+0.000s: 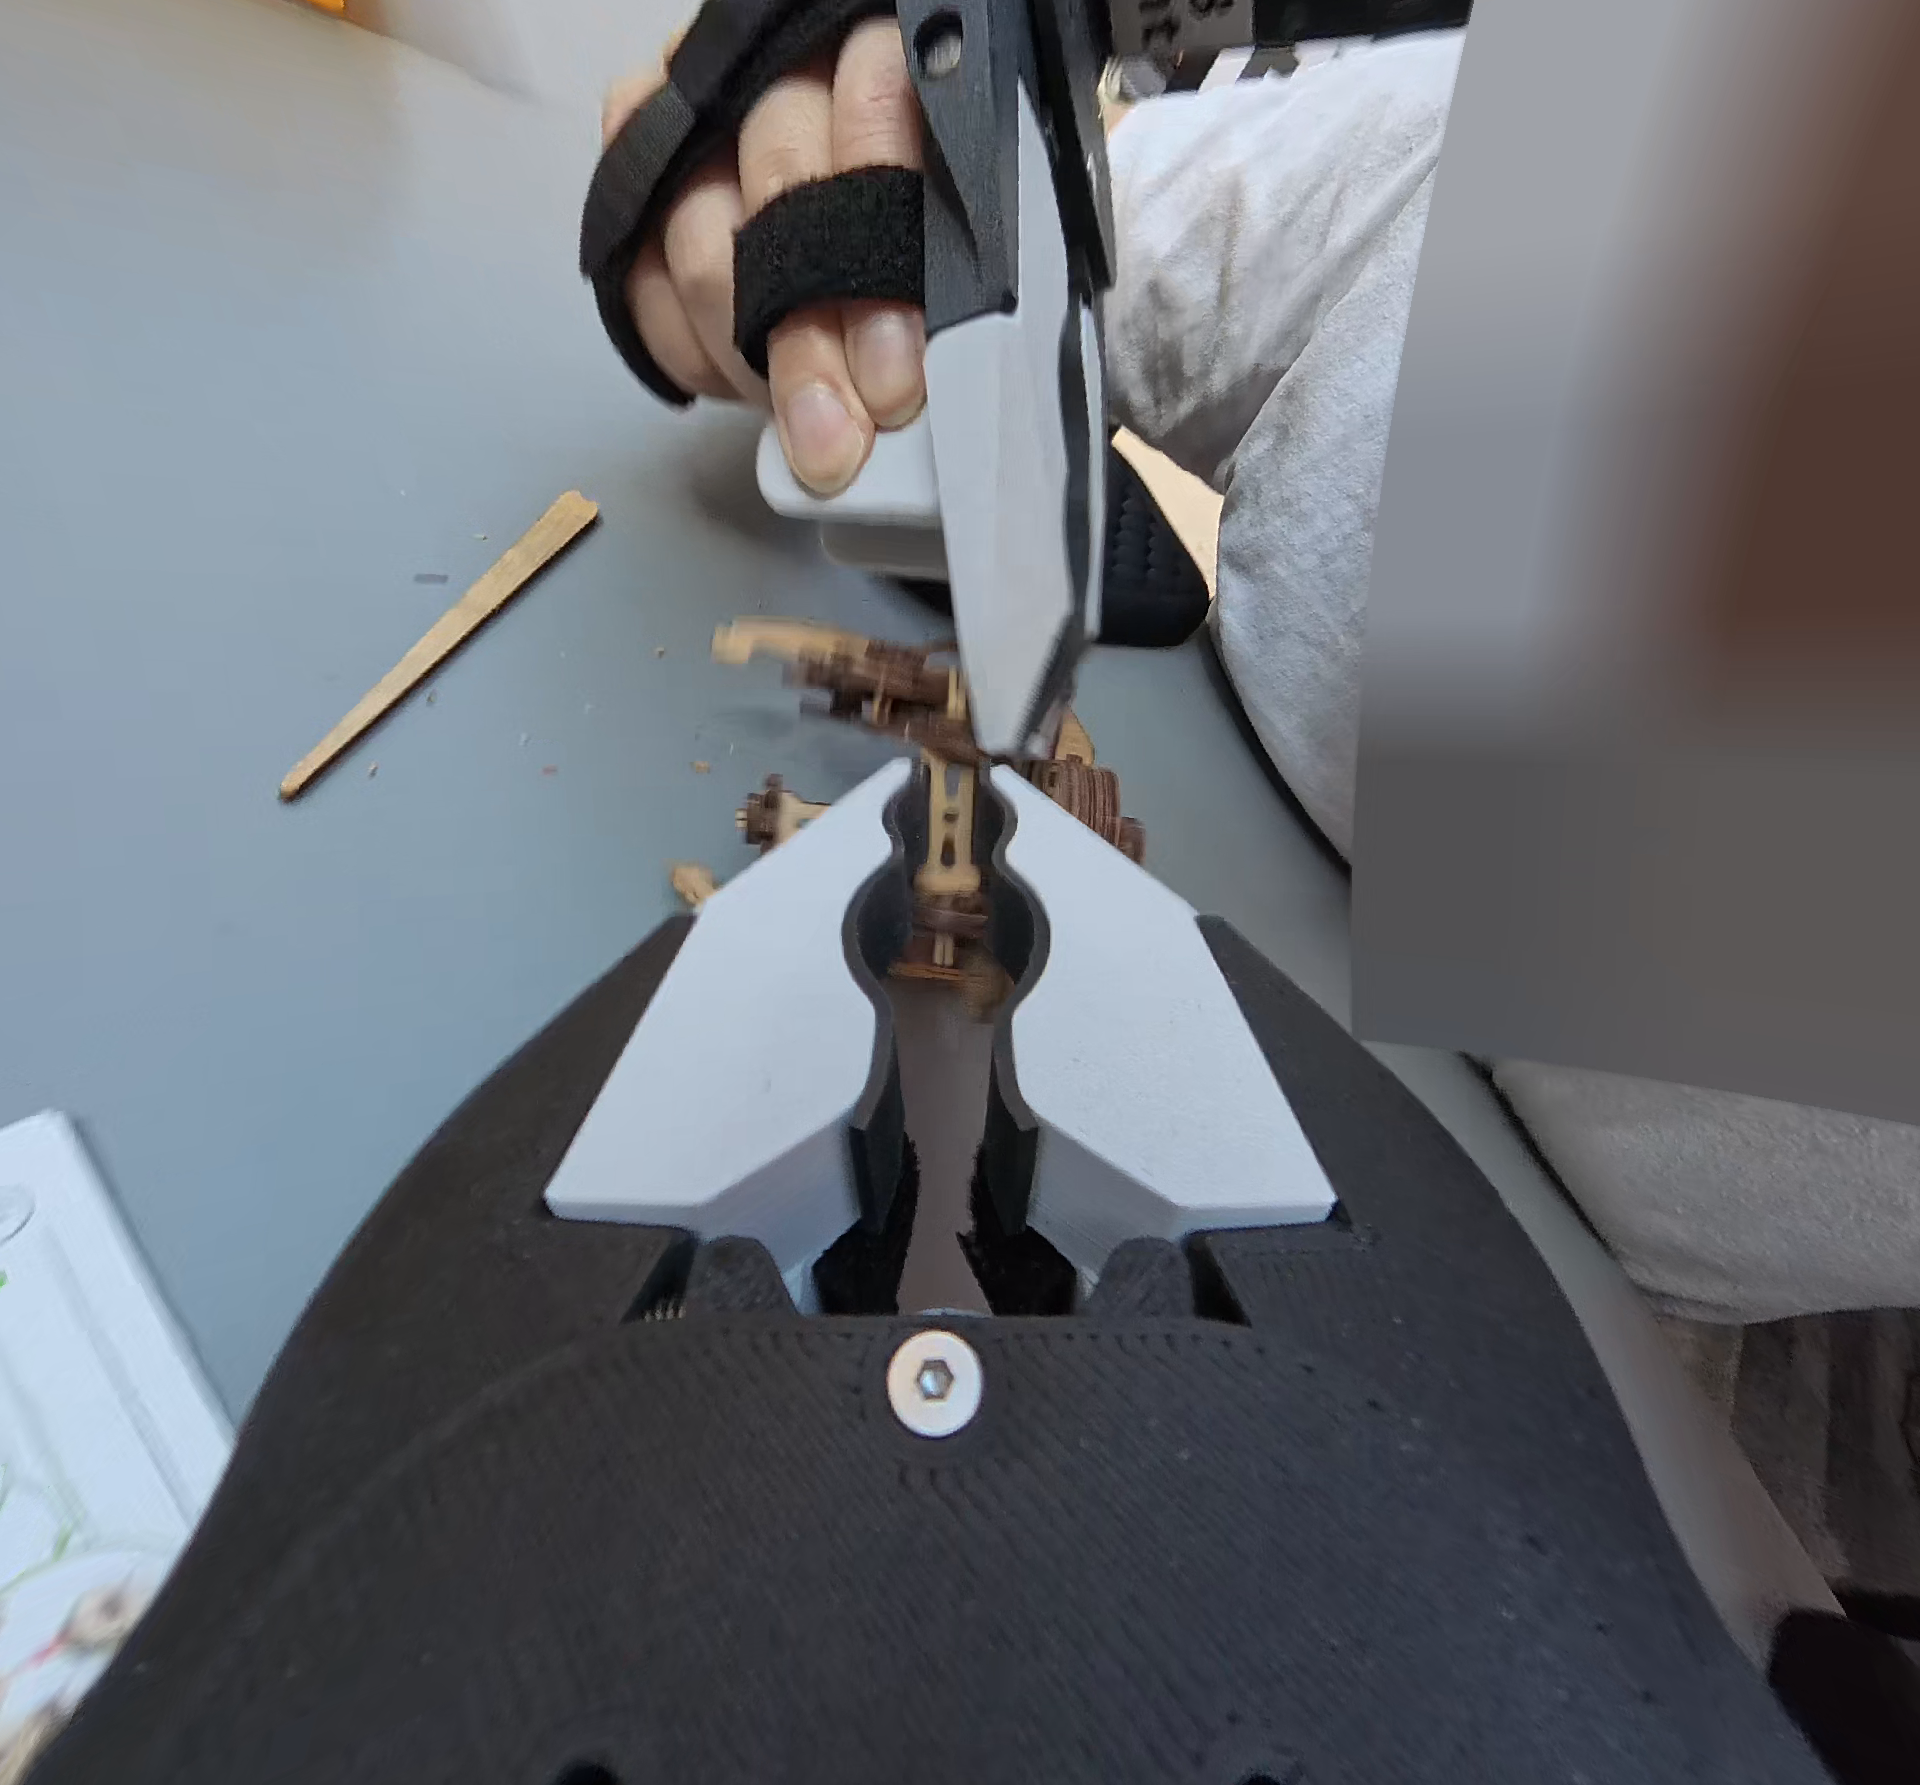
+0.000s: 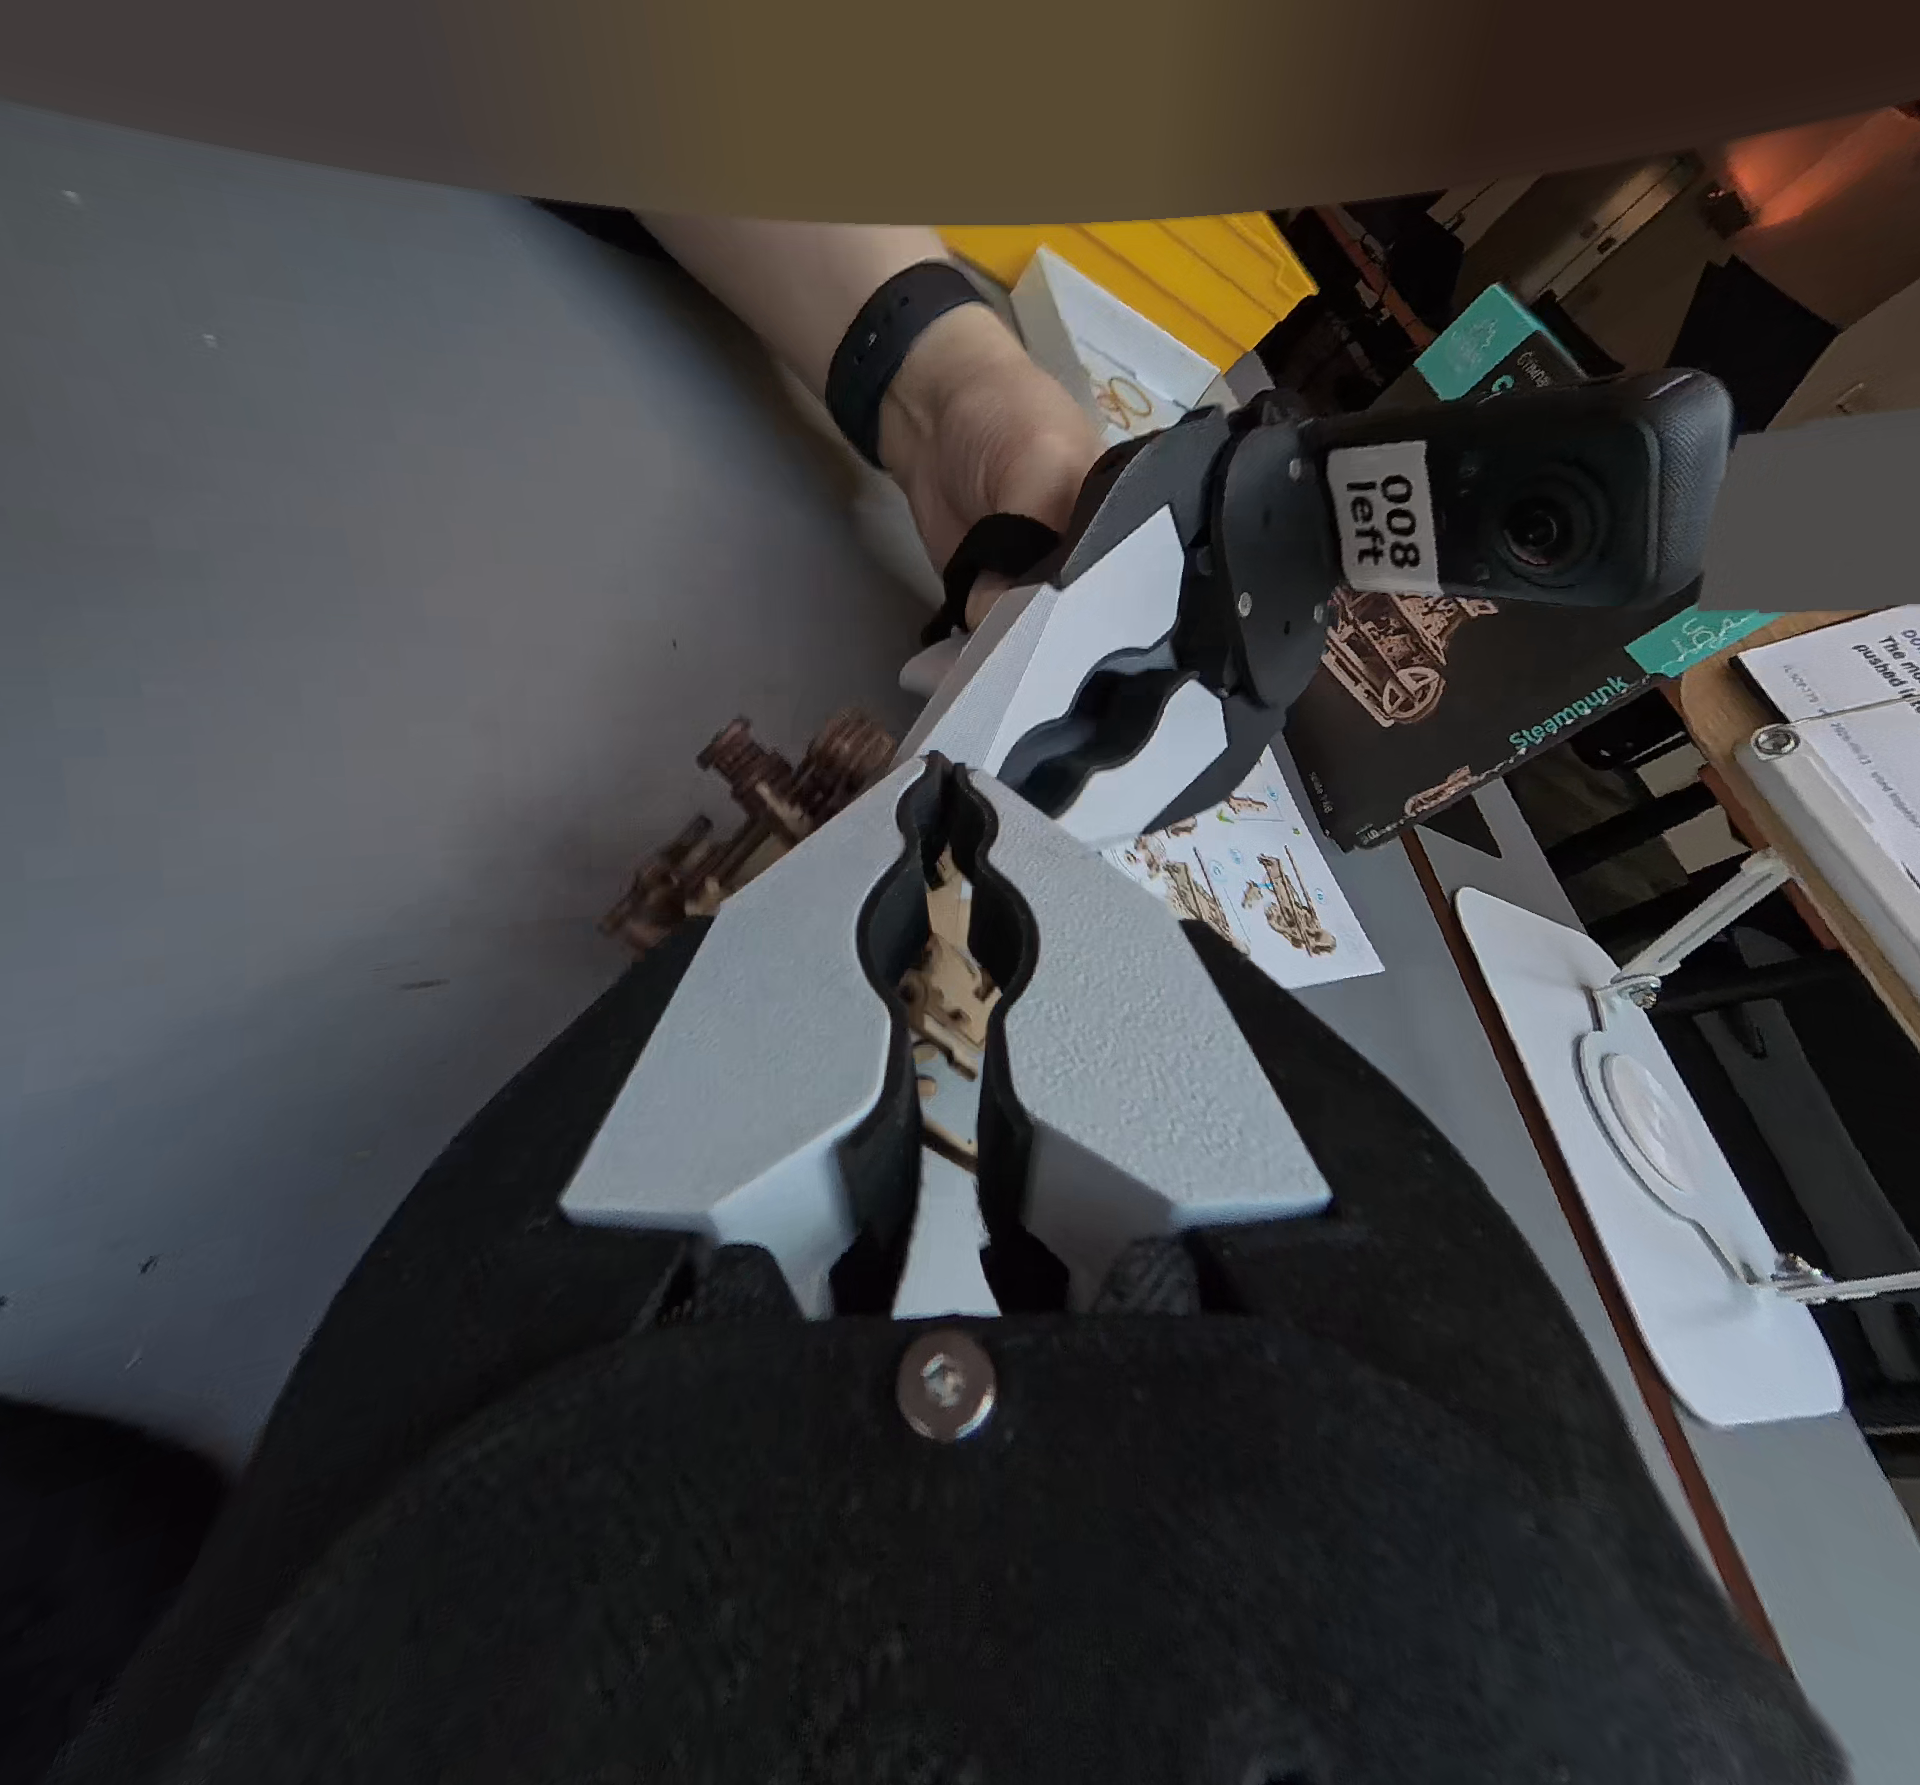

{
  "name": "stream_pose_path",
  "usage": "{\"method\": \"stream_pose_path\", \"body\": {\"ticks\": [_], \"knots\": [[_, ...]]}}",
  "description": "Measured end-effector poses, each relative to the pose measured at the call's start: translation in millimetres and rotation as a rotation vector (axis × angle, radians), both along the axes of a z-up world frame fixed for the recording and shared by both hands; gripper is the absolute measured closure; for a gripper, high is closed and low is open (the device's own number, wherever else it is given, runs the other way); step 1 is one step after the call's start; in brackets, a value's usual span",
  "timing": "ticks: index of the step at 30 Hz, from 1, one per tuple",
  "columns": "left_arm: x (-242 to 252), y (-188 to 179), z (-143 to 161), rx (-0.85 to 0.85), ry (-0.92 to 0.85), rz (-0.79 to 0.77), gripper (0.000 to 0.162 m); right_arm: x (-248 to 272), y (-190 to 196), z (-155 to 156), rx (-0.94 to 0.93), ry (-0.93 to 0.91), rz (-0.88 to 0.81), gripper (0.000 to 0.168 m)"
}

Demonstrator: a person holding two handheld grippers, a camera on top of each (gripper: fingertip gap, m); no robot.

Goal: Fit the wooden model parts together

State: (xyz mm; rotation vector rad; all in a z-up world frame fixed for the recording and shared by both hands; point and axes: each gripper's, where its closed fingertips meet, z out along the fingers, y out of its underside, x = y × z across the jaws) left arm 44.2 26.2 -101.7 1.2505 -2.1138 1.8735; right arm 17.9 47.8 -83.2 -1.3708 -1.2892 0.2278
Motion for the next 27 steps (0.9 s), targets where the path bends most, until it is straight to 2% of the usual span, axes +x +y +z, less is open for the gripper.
{"method": "stream_pose_path", "body": {"ticks": [1, 2, 3, 4, 5, 7, 9, 15, 27], "knots": [[6.3, -8.7, 6.8, -0.043, -0.023, 0.006, 0.162, -23.7, -15.2, -0.7, -0.037, 0.003, 0.120, 0.168], [4.5, -10.5, 4.4, -0.016, 0.011, -0.026, 0.158, -29.6, -14.6, -6.1, -0.014, -0.115, 0.115, 0.168], [6.4, -4.6, 12.5, -0.009, -0.018, 0.013, 0.158, -23.8, -6.1, -3.0, 0.095, -0.201, 0.070, 0.168], [6.0, -1.0, 18.9, 0.025, -0.080, 0.050, 0.157, -20.6, -6.3, 4.9, 0.164, -0.230, 0.069, 0.168], [4.5, 2.2, 20.6, 0.067, -0.112, 0.067, 0.157, -17.1, -6.8, 10.5, 0.141, -0.231, 0.049, 0.168], [0.5, 8.4, 19.3, 0.058, -0.070, 0.060, 0.157, -7.8, -3.0, 18.5, 0.169, -0.290, -0.004, 0.168], [-2.1, 12.5, 18.0, -0.004, -0.024, 0.055, 0.157, -5.2, -6.3, 35.1, 0.194, -0.241, -0.018, 0.168], [-4.6, 10.1, 12.8, 0.046, -0.026, 0.028, 0.157, 33.9, 6.3, 61.4, 0.091, -0.062, -0.139, 0.168], [-6.0, 9.8, 6.0, 0.039, -0.001, 0.015, 0.156, 48.3, 11.1, 57.1, 0.078, -0.025, -0.177, 0.168]]}}
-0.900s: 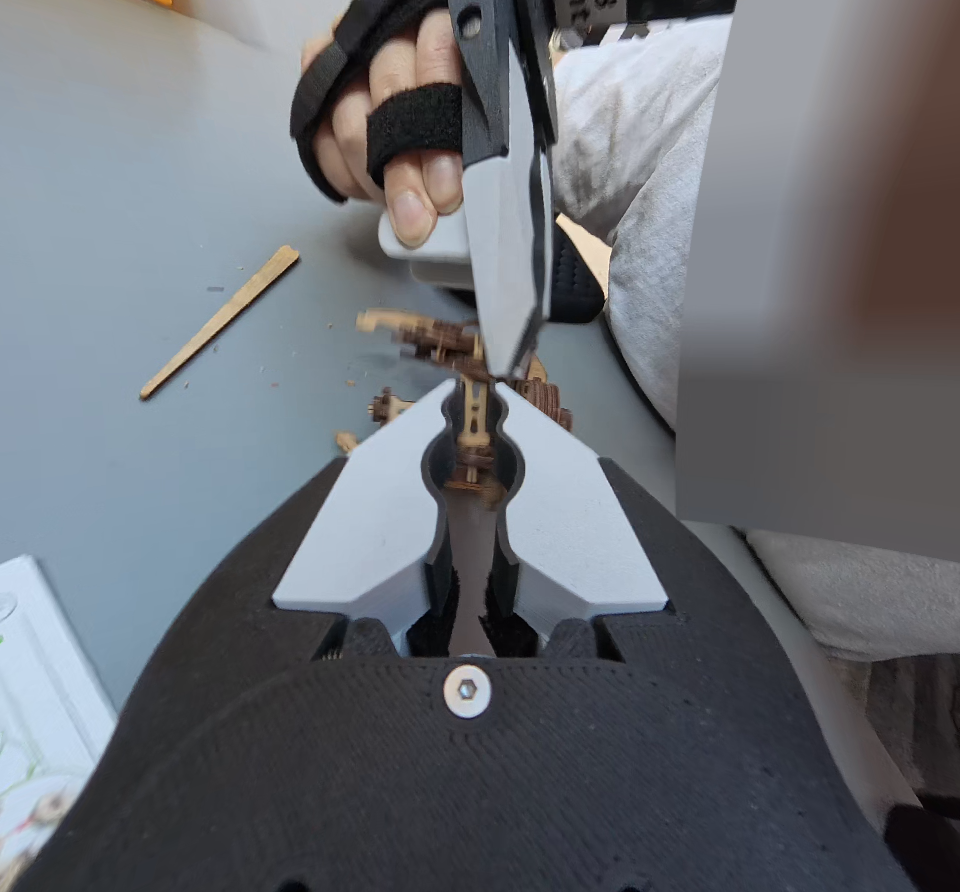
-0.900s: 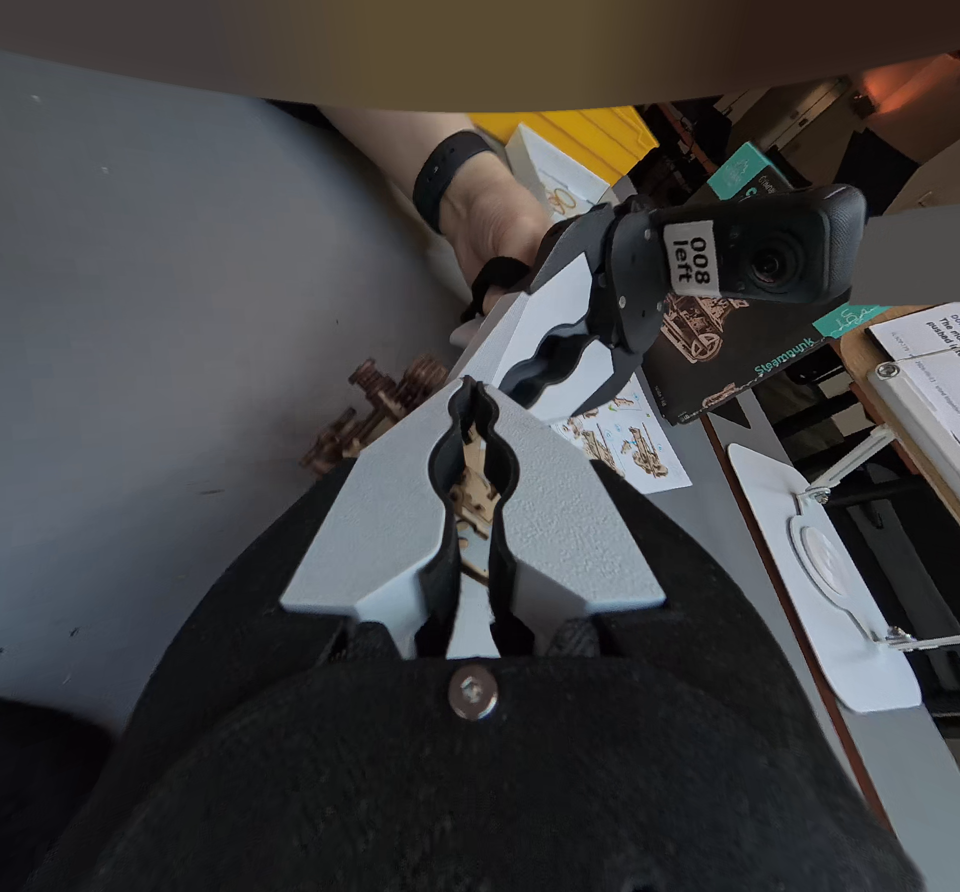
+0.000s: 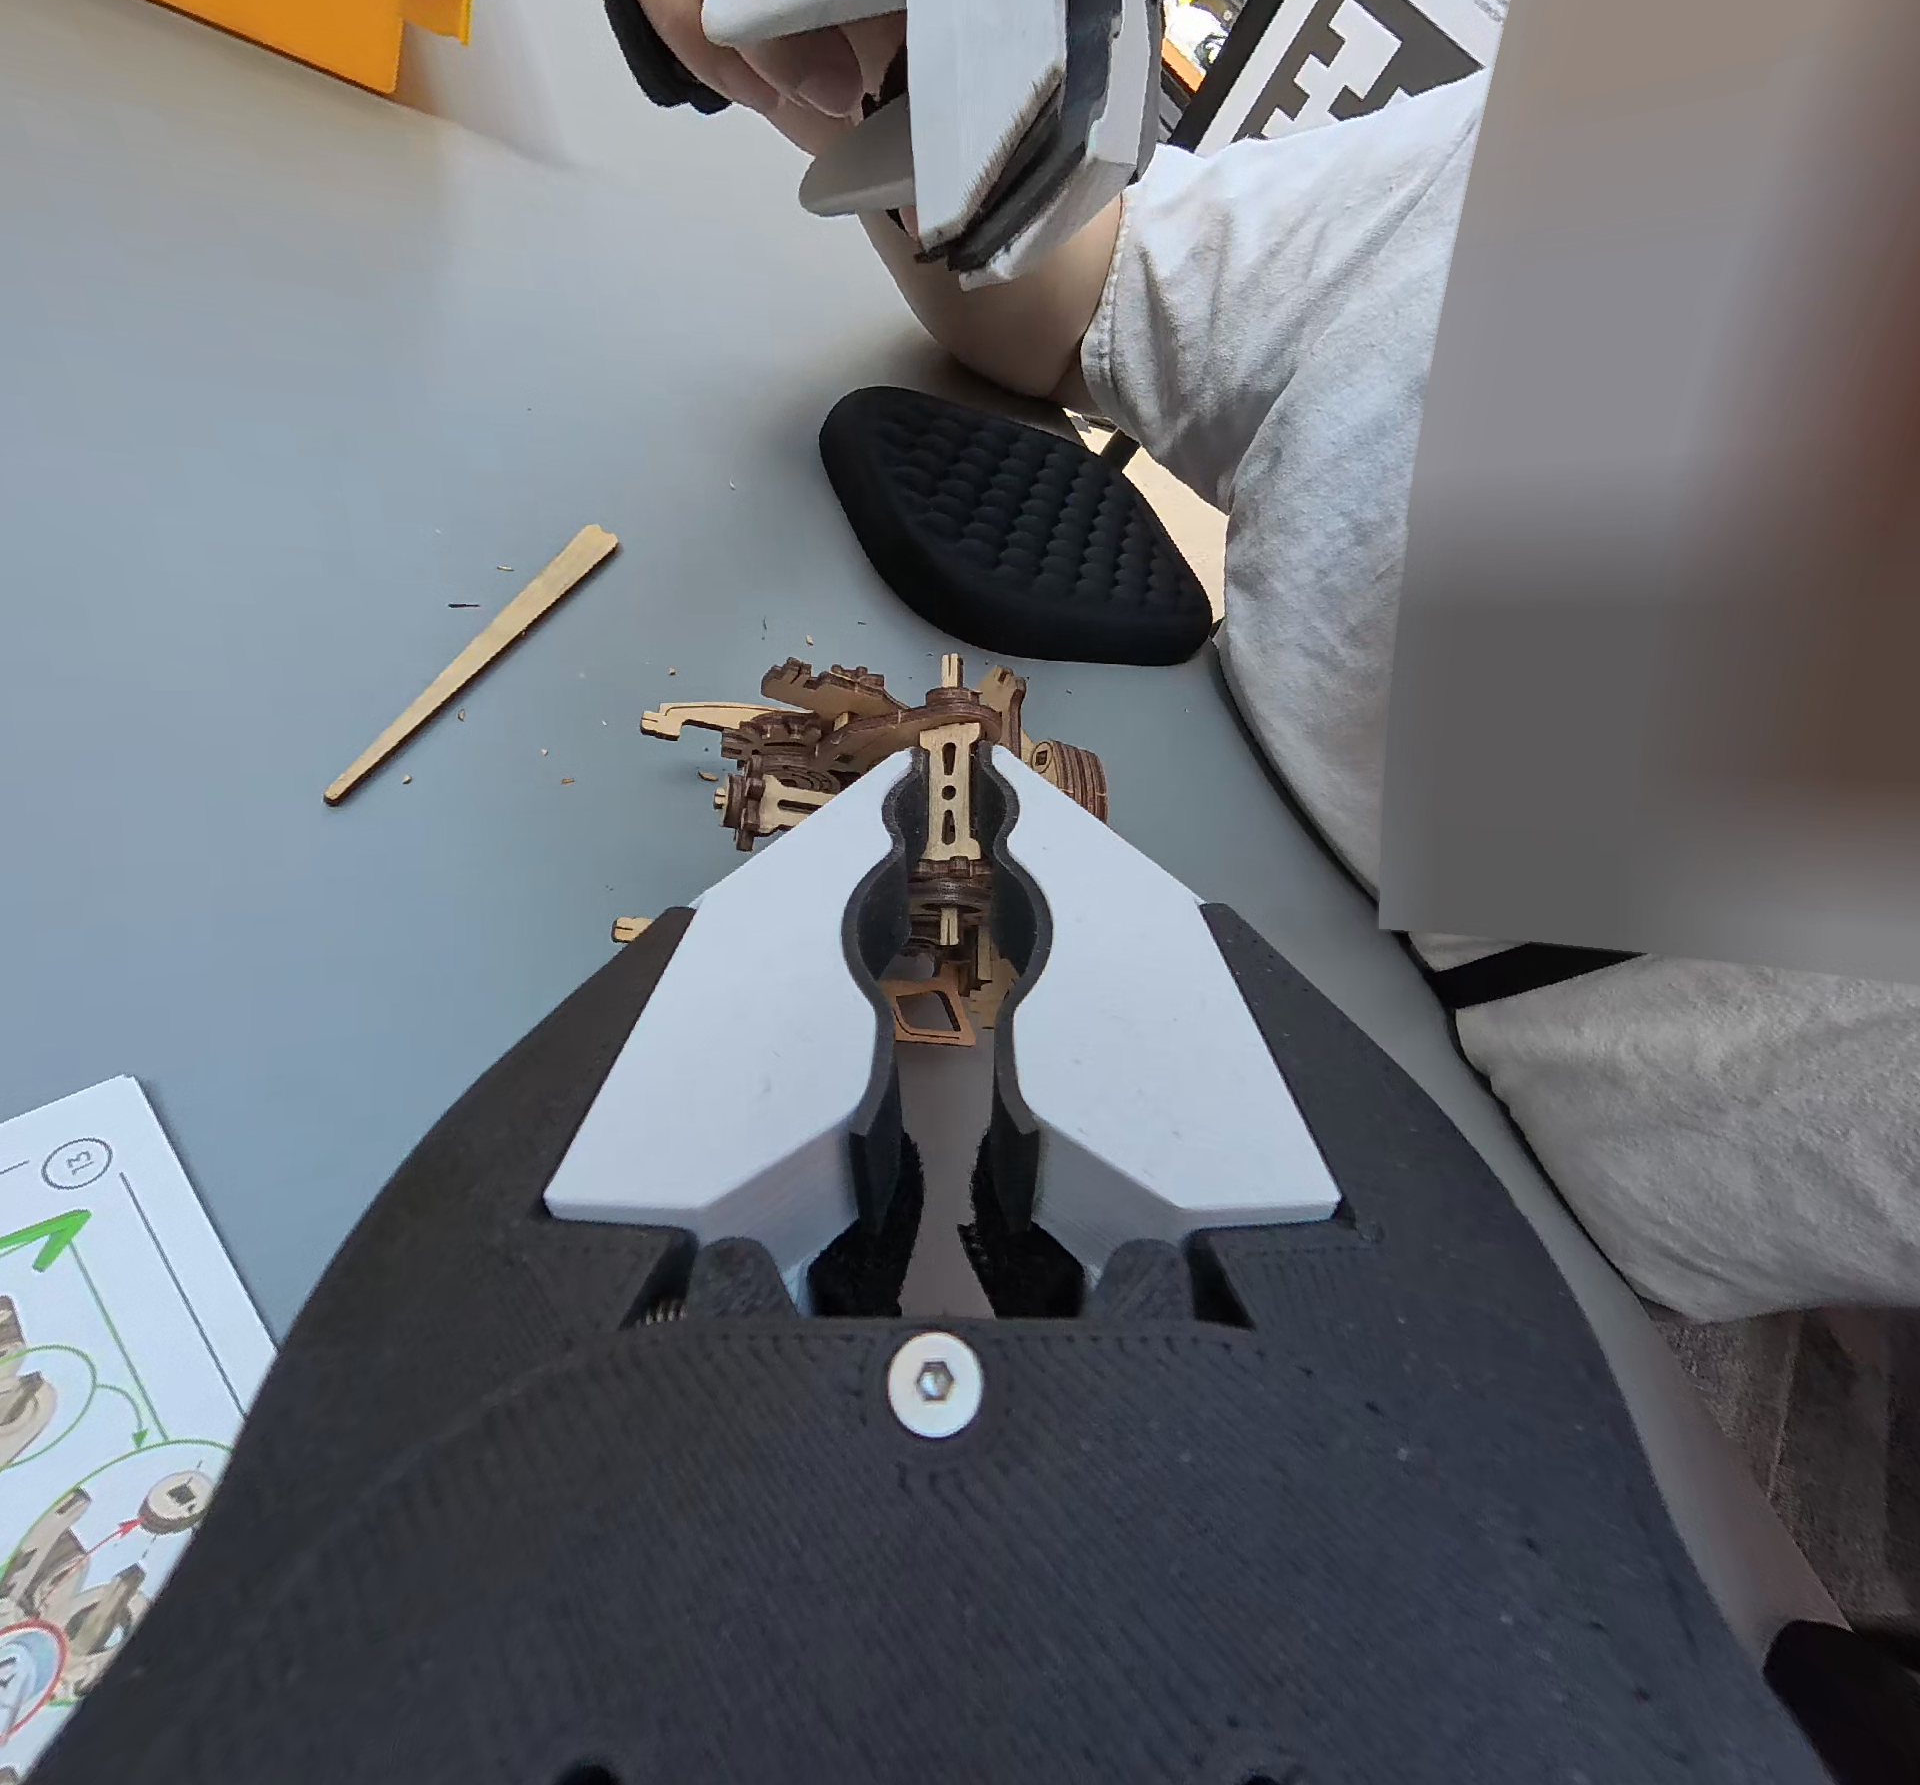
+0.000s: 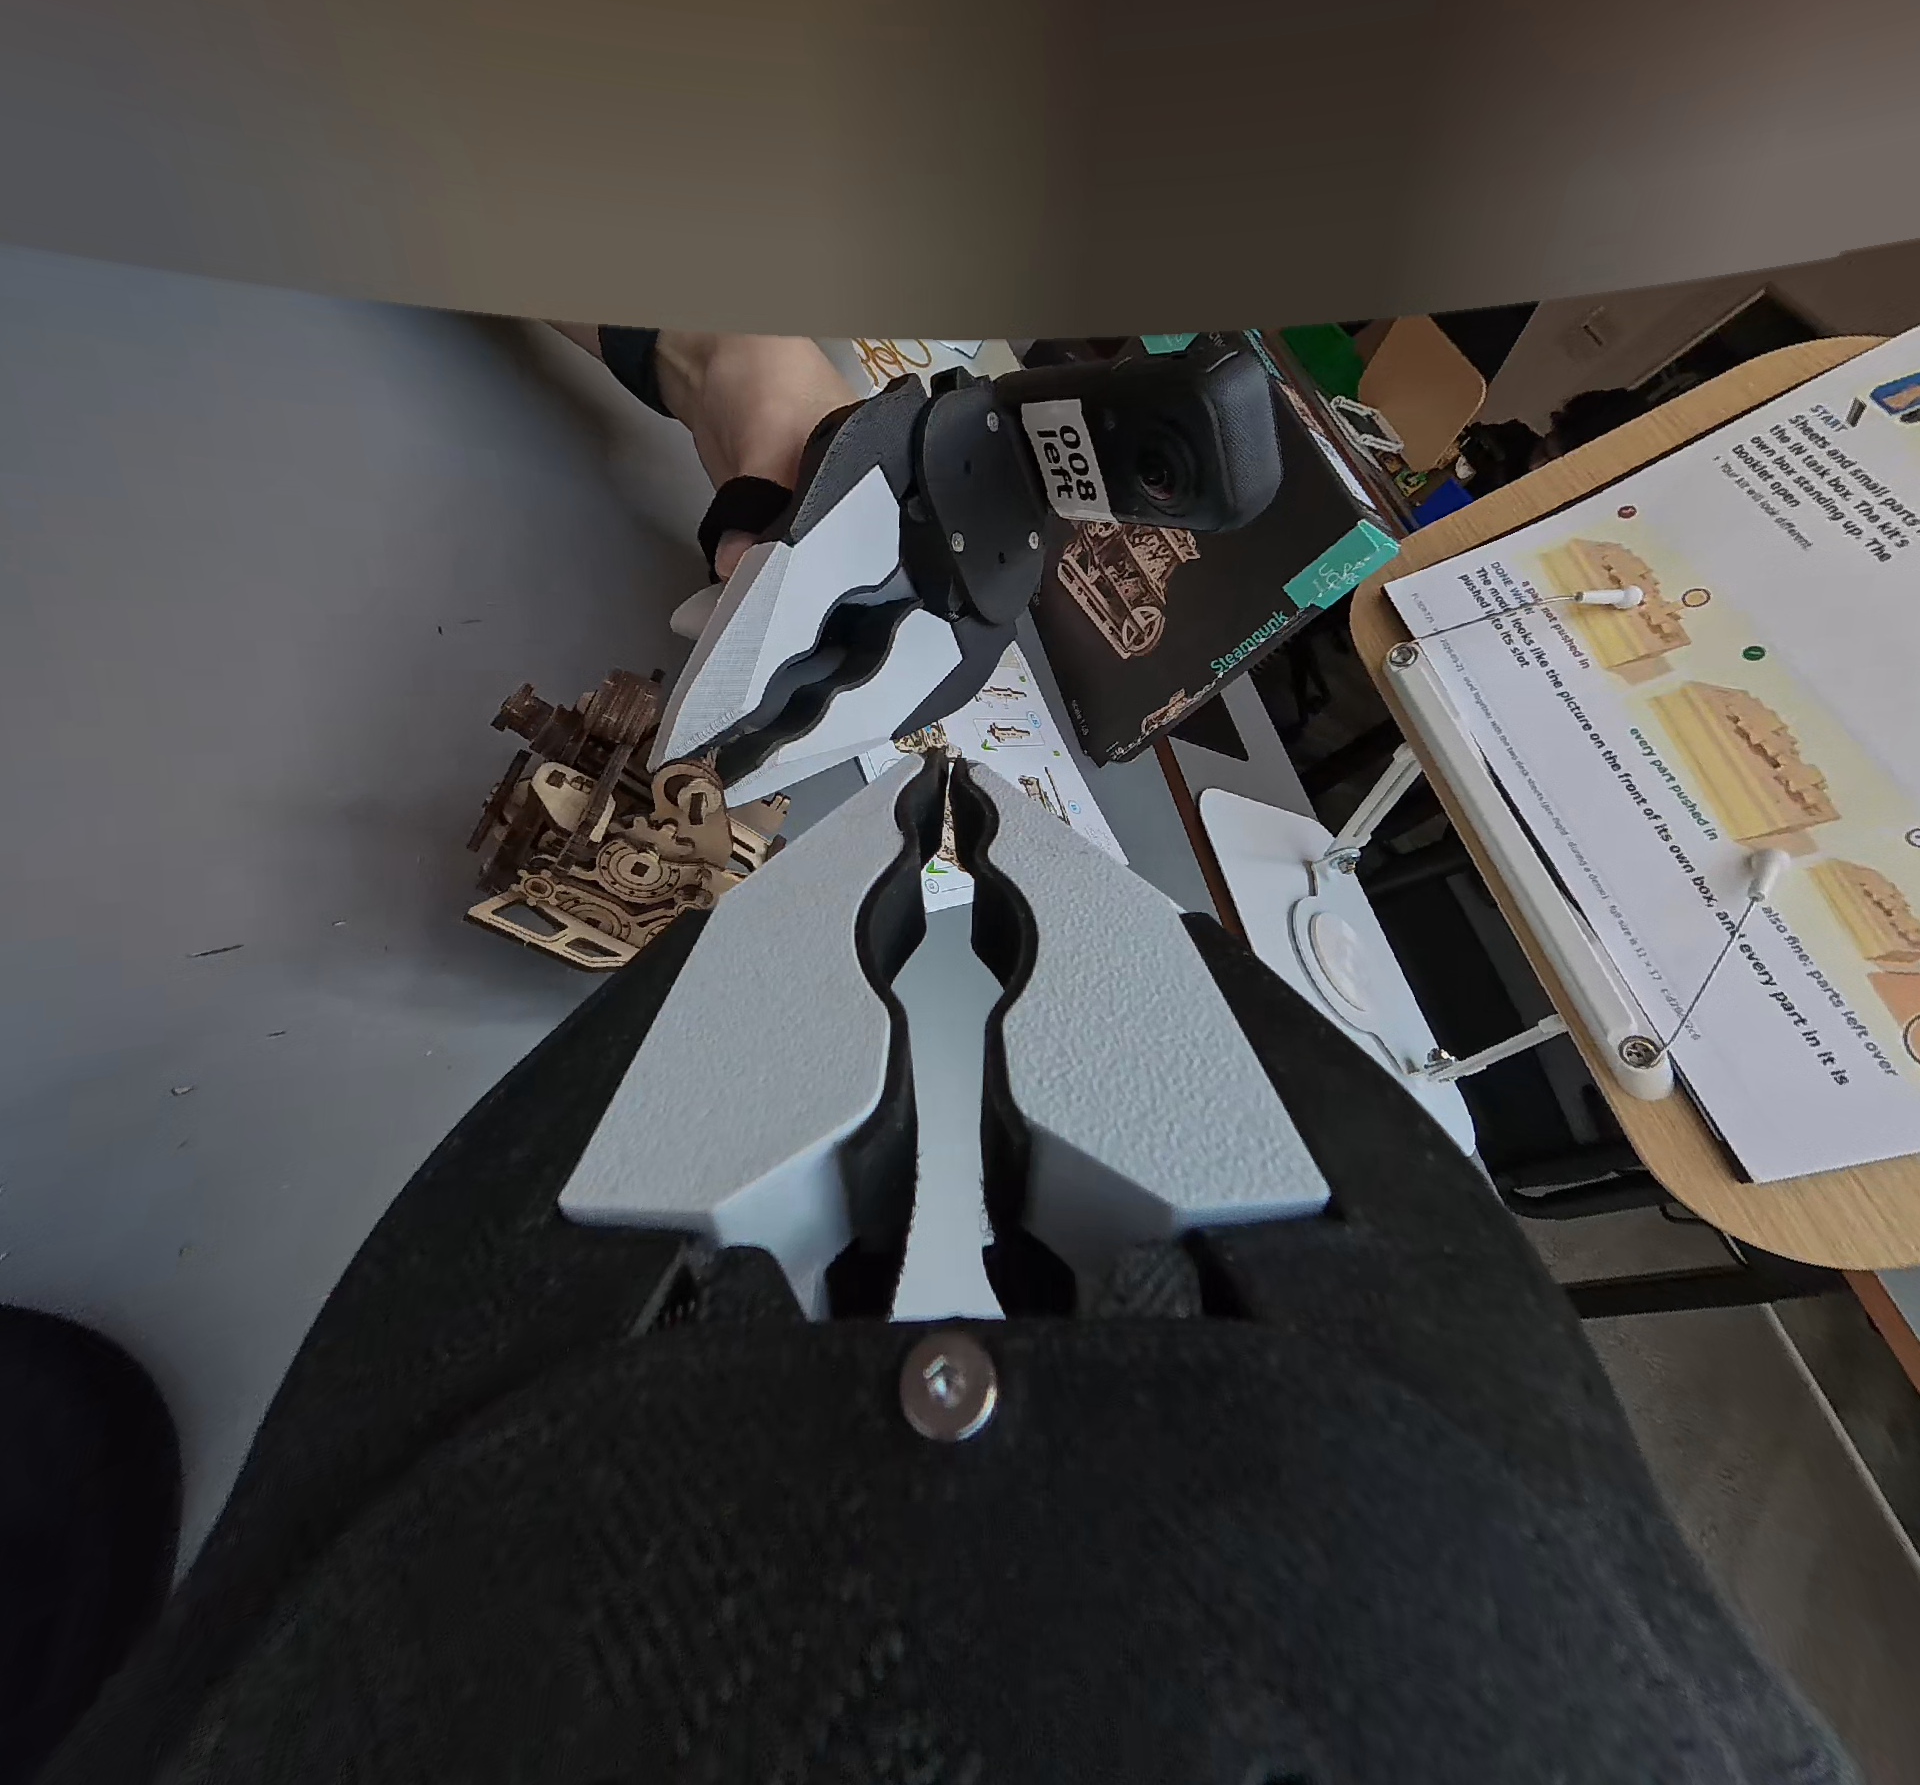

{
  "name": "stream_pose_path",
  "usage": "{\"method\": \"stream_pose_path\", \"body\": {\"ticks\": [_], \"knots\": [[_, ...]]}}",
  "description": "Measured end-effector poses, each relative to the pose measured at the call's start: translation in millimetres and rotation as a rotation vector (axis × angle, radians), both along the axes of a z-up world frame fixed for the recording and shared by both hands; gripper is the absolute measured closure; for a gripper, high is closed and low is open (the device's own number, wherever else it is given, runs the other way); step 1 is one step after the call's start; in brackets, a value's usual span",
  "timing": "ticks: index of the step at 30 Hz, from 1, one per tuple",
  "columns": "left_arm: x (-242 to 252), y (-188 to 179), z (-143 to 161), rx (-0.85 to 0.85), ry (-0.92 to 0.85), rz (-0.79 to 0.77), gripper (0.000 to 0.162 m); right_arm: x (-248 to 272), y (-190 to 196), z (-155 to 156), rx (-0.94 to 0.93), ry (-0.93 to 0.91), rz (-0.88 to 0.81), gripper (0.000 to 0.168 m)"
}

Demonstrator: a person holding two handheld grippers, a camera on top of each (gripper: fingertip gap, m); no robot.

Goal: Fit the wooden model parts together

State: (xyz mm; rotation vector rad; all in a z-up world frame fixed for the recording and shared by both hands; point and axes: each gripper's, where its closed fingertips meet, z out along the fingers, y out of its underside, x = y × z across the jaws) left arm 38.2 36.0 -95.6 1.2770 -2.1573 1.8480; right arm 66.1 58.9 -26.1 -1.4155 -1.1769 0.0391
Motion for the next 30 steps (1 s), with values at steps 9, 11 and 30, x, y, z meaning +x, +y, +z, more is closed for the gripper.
{"method": "stream_pose_path", "body": {"ticks": [9, 11, 30], "knots": [[-0.4, -0.4, 2.7, -0.010, -0.006, -0.003, 0.149, -1.8, -1.3, -1.8, -0.012, 0.001, 0.012, 0.168], [0.1, 2.6, 3.7, -0.012, -0.004, 0.007, 0.145, -2.0, -1.9, -2.6, -0.015, 0.001, 0.016, 0.168], [-7.3, 50.5, 27.3, 0.016, -0.027, 0.137, 0.139, -20.9, -1.8, -44.4, -0.245, 0.082, 0.158, 0.157]]}}
